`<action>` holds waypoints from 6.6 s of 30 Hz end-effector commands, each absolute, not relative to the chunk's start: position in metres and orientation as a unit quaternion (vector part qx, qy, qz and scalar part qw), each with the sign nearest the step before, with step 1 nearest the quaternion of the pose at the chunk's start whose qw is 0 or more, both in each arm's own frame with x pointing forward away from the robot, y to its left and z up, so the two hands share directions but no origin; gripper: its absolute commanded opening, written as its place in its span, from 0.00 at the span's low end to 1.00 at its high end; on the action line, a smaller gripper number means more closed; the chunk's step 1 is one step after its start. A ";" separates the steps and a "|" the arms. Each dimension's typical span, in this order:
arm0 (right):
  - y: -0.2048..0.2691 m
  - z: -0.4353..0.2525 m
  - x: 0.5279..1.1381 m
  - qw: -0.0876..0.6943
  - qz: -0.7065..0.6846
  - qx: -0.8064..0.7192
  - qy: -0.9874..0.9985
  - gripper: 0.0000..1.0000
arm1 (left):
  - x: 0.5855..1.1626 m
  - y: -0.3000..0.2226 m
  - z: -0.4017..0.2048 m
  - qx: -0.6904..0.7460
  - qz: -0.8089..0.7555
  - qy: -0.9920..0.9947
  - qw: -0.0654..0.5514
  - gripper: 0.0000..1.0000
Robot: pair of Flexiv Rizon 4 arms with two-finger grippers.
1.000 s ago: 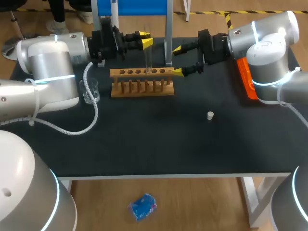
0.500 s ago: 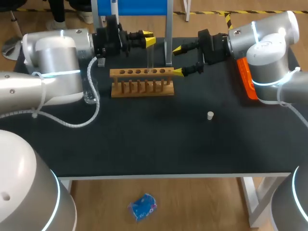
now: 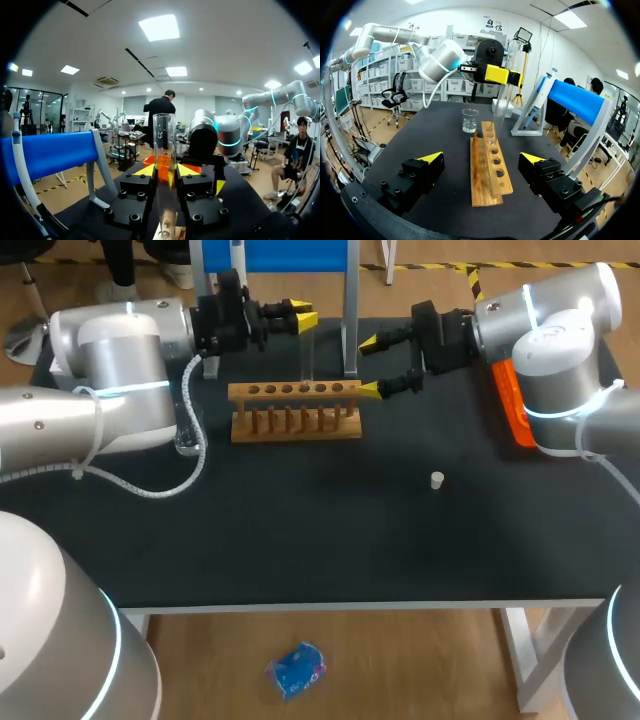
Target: Invert the test tube, pick up the pipette, mount the tip to pipette, aspirate from beaker and dispense into the tube, eject the tip, return the pipette, and cap with the stopper.
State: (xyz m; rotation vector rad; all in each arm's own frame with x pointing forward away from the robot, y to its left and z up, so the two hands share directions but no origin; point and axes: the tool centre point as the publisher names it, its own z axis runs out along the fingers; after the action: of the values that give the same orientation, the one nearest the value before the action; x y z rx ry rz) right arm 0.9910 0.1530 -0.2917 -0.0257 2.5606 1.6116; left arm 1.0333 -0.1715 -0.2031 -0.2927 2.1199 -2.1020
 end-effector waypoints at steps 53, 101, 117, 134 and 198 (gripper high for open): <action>0.152 -0.292 0.991 0.058 0.532 -0.009 0.845 1.00 | 1.020 -0.167 -0.238 -0.081 -0.713 0.686 0.121 0.00; 0.152 -0.292 0.991 0.058 0.532 -0.009 0.845 1.00 | 1.030 -0.164 -0.253 -0.060 -0.711 0.685 0.149 0.00; 0.152 -0.292 0.991 0.058 0.532 -0.009 0.845 1.00 | 1.029 -0.167 -0.258 -0.056 -0.713 0.684 0.145 0.00; 0.152 -0.292 0.991 0.058 0.532 -0.009 0.845 1.00 | 1.025 -0.166 -0.273 -0.064 -0.714 0.683 0.141 0.00; 0.152 -0.292 0.991 0.058 0.532 -0.009 0.845 1.00 | 1.021 -0.136 -0.240 -0.124 -0.658 0.736 0.096 1.00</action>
State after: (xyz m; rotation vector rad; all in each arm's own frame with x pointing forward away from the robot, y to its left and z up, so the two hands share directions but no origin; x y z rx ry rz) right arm 0.9910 0.1529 -0.2917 -0.0256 2.5606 1.6114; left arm 1.0281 -0.1426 -0.2658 -0.3558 2.0849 -2.0443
